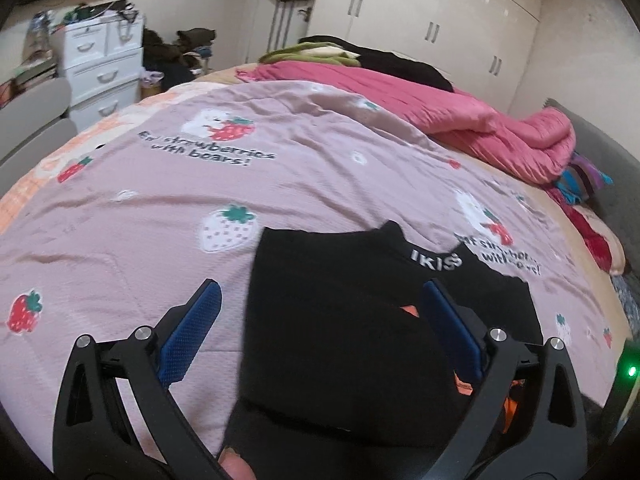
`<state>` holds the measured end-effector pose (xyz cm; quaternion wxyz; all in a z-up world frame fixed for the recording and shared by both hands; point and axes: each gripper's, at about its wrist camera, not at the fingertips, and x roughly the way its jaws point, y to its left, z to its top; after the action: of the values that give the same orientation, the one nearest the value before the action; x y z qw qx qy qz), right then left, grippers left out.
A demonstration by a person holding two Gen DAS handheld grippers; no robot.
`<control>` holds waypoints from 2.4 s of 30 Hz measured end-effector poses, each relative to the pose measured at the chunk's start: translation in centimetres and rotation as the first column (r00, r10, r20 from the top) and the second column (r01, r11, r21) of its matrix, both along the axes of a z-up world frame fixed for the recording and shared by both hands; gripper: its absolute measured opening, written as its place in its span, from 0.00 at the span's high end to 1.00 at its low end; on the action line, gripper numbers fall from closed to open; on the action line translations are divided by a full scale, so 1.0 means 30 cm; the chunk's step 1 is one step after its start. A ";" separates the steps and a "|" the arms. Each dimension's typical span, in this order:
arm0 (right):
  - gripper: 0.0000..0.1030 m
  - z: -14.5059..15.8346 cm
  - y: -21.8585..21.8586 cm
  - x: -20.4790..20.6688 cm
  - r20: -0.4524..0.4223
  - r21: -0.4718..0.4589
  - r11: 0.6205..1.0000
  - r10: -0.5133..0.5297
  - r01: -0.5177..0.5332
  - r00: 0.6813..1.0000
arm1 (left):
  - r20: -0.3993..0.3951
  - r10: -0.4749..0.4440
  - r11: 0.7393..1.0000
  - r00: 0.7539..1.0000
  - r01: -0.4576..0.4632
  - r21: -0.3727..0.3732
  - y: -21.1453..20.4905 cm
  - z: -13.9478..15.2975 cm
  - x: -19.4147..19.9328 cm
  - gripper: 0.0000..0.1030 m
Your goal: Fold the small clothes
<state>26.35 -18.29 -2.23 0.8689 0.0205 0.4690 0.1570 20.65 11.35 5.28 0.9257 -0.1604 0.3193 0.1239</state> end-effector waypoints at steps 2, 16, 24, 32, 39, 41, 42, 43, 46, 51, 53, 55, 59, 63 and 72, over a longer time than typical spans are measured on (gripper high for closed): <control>0.62 -0.009 0.006 0.002 -0.018 0.022 1.000 -0.001 0.001 1.000 | 0.004 0.014 1.000 1.000 -0.014 -0.016 0.023 0.002 -0.008 0.09; 0.88 0.221 0.079 -0.052 0.327 0.036 0.987 0.135 -0.155 0.936 | 0.014 0.121 0.990 0.993 -0.120 -0.072 0.169 0.005 -0.065 0.09; 0.88 0.277 0.043 0.065 0.399 0.011 0.994 0.095 -0.109 0.912 | -0.001 0.096 0.994 0.995 -0.096 -0.043 0.141 -0.010 -0.031 0.09; 0.88 0.194 -0.024 0.113 0.311 0.042 0.998 0.035 -0.051 0.950 | -0.045 0.027 1.000 0.999 -0.028 -0.013 0.061 -0.057 0.022 0.09; 0.88 0.163 -0.014 0.109 0.293 -0.008 0.999 0.041 -0.040 0.955 | -0.080 -0.045 0.999 0.996 0.047 0.023 -0.029 -0.092 0.065 0.09; 0.87 0.159 -0.017 0.108 0.288 -0.009 0.999 0.038 -0.037 0.957 | -0.087 -0.060 0.998 0.994 0.063 0.027 -0.047 -0.100 0.074 0.09; 0.87 0.157 -0.018 0.108 0.287 -0.010 0.999 0.037 -0.035 0.957 | -0.092 -0.070 0.997 0.993 0.073 0.032 -0.058 -0.104 0.079 0.09; 0.86 0.157 -0.020 0.107 0.287 -0.013 0.999 0.035 -0.033 0.957 | -0.094 -0.076 0.996 0.993 0.080 0.039 -0.069 -0.105 0.083 0.09; 0.86 0.157 -0.025 0.107 0.289 -0.019 0.999 0.030 -0.025 0.957 | -0.093 -0.094 0.994 0.991 0.098 0.039 -0.086 -0.109 0.088 0.09; 0.85 0.157 -0.023 0.106 0.291 -0.025 0.999 0.026 -0.020 0.956 | -0.102 -0.122 0.991 0.987 0.127 0.038 -0.106 -0.120 0.097 0.09; 0.85 0.156 -0.024 0.104 0.294 -0.029 0.999 0.024 -0.016 0.956 | -0.106 -0.128 0.990 0.986 0.133 0.040 -0.115 -0.123 0.098 0.10; 0.85 0.160 -0.031 0.103 0.301 -0.035 0.999 0.009 0.001 0.954 | -0.110 -0.137 0.989 0.984 0.142 0.040 -0.122 -0.126 0.100 0.14; 0.85 0.176 -0.056 0.097 0.320 -0.023 0.999 -0.020 0.029 0.947 | -0.111 -0.163 0.985 0.980 0.169 0.043 -0.145 -0.127 0.101 0.18; 0.84 0.185 -0.057 0.090 0.321 -0.019 1.000 -0.010 0.017 0.947 | -0.106 -0.178 0.983 0.978 0.181 0.021 -0.152 -0.130 0.105 0.38; 0.70 0.175 0.024 0.065 0.283 -0.004 0.997 0.077 -0.079 0.956 | -0.141 -0.214 0.976 0.967 0.218 0.016 -0.181 -0.153 0.115 0.41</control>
<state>28.28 -17.58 3.03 0.9200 -0.0177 0.3400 0.1942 24.11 5.92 0.68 0.9117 -0.1009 0.3965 0.0382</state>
